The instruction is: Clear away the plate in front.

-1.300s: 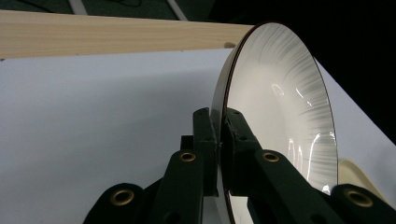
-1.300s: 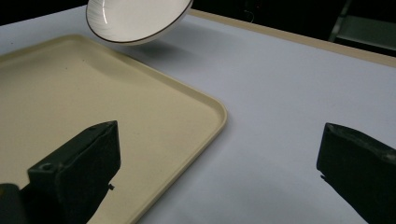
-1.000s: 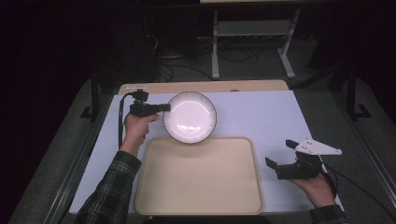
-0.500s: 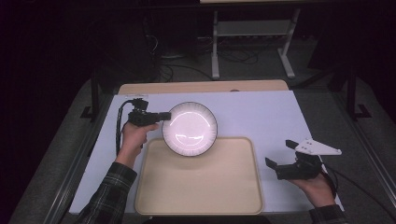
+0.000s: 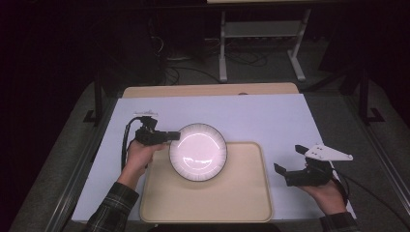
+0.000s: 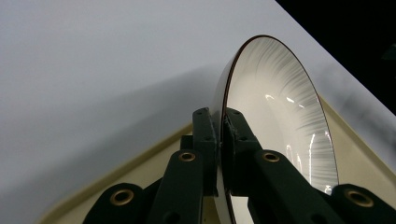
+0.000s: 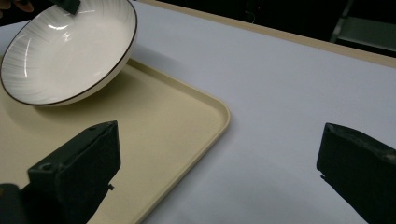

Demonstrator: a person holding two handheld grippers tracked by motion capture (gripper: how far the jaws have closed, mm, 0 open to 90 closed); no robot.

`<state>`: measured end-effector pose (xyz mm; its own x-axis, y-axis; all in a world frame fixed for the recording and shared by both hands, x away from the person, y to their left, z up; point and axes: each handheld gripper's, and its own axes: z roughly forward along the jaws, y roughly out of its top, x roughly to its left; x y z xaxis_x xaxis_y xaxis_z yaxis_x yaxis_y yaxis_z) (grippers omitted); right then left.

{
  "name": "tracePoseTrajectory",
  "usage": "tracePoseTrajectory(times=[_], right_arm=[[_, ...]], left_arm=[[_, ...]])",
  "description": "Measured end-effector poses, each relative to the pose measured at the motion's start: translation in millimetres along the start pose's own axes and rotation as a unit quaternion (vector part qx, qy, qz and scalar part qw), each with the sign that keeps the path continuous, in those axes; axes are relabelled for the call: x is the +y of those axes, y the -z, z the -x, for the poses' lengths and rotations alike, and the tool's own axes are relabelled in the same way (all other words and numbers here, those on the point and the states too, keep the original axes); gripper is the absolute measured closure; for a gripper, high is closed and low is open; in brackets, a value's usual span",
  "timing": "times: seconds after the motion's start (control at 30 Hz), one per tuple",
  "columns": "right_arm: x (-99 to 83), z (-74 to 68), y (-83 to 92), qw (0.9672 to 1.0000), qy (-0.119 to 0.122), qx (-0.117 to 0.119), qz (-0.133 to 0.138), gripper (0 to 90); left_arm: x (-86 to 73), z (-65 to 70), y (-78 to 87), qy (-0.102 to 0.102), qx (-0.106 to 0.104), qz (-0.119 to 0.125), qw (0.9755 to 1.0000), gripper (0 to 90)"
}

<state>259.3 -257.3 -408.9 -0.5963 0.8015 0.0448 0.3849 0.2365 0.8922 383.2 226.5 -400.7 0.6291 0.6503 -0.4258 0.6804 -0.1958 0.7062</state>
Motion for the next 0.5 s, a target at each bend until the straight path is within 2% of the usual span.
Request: tracePoseTrajectory(times=[0.17, 0.33, 0.5], right_arm=[[0.8, -0.9, 0.1, 1.0, -0.003, 0.001, 0.003, 0.0], [0.3, -1.3, -0.2, 1.0, 0.001, 0.0, 0.0, 0.0], [0.0, -1.7, -1.1, 1.0, 0.003, 0.001, -0.001, 0.0]], left_arm=[[-7.5, 1.1, -2.3, -0.004, -0.001, -0.012, 0.9999, 84.3], [-12.3, -0.7, -5.2, -0.002, -0.014, -0.016, 0.9998, 84.6], [-14.5, -0.6, -7.8, -0.015, -0.008, -0.024, 0.9996, 85.0]])
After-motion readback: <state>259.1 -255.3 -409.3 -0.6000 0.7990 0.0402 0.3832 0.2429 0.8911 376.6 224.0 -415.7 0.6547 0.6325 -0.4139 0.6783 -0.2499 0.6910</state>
